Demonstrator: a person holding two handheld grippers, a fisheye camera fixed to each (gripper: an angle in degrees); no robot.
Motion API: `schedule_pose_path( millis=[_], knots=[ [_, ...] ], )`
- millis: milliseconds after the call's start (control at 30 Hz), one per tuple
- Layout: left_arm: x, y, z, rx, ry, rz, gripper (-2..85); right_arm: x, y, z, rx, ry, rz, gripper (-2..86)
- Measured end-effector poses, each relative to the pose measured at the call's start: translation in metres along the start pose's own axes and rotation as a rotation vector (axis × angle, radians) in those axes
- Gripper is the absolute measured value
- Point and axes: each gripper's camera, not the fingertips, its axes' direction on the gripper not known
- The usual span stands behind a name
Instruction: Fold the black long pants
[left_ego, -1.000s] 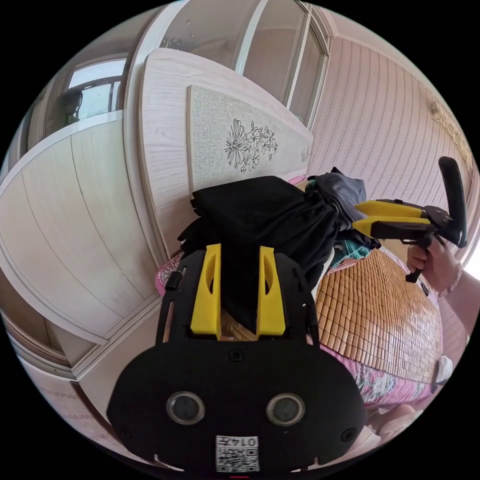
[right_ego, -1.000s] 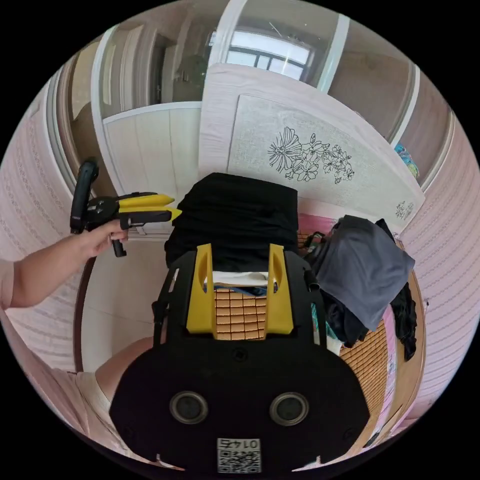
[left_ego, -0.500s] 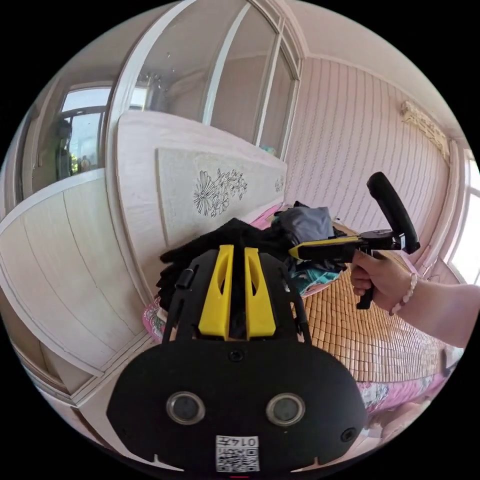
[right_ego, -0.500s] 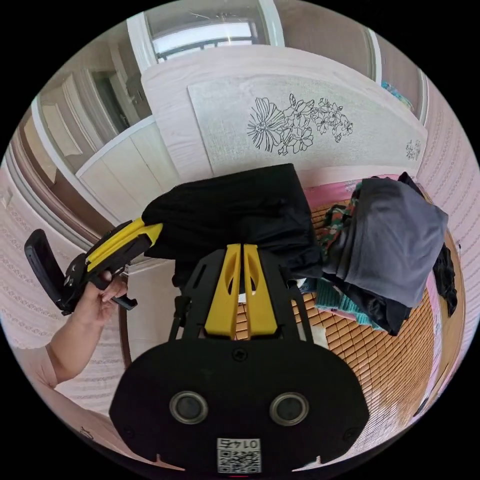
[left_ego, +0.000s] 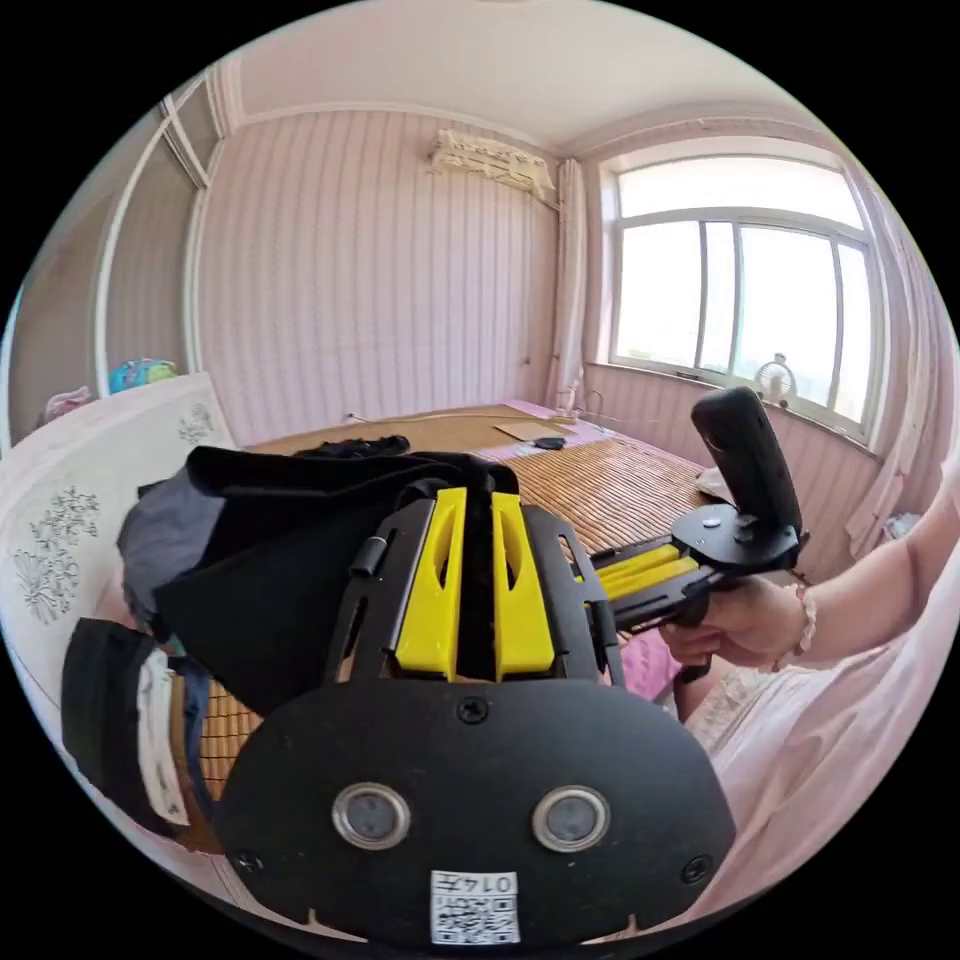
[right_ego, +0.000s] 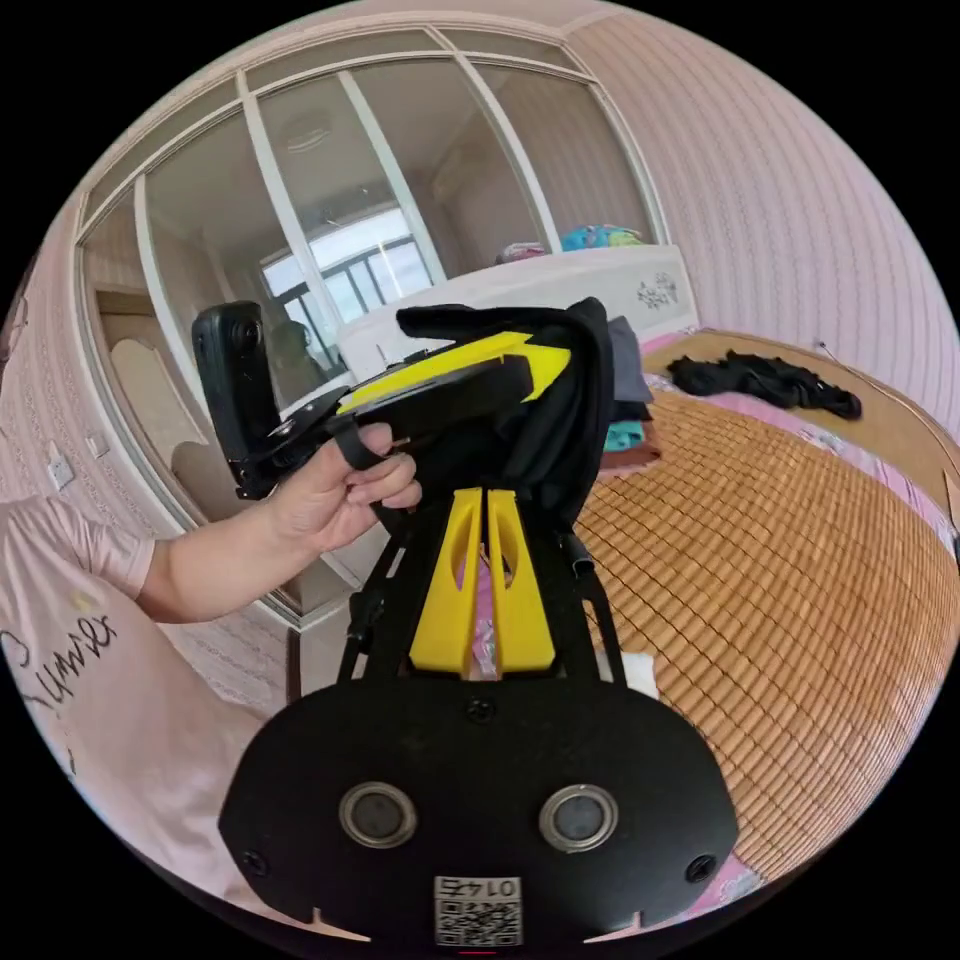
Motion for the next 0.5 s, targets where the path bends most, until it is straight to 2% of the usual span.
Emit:
schedule_pose_path(
  millis=[133,200,267,400,500],
  knots=[
    [0.079,0.063,0.085,-0.252,0.224,0.008,5.9,0.085,0.092,-0.035,-0.259,0.149,0.355,0.4],
    [0.090,0.086,0.091,-0.315,0.230,0.009,6.3,0.101,0.121,-0.056,-0.283,0.167,0.457,0.6],
    [0.082,0.105,0.091,-0.373,0.182,-0.051,6.6,0.108,0.137,-0.078,-0.251,0.177,0.506,1.2],
    [0.025,0.143,0.087,-0.518,-0.058,-0.281,7.4,0.120,0.141,-0.106,-0.141,0.227,0.527,4.5],
    [-0.018,0.165,0.092,-0.601,-0.190,-0.421,8.3,0.128,0.119,-0.101,-0.163,0.217,0.474,10.1]
  ],
)
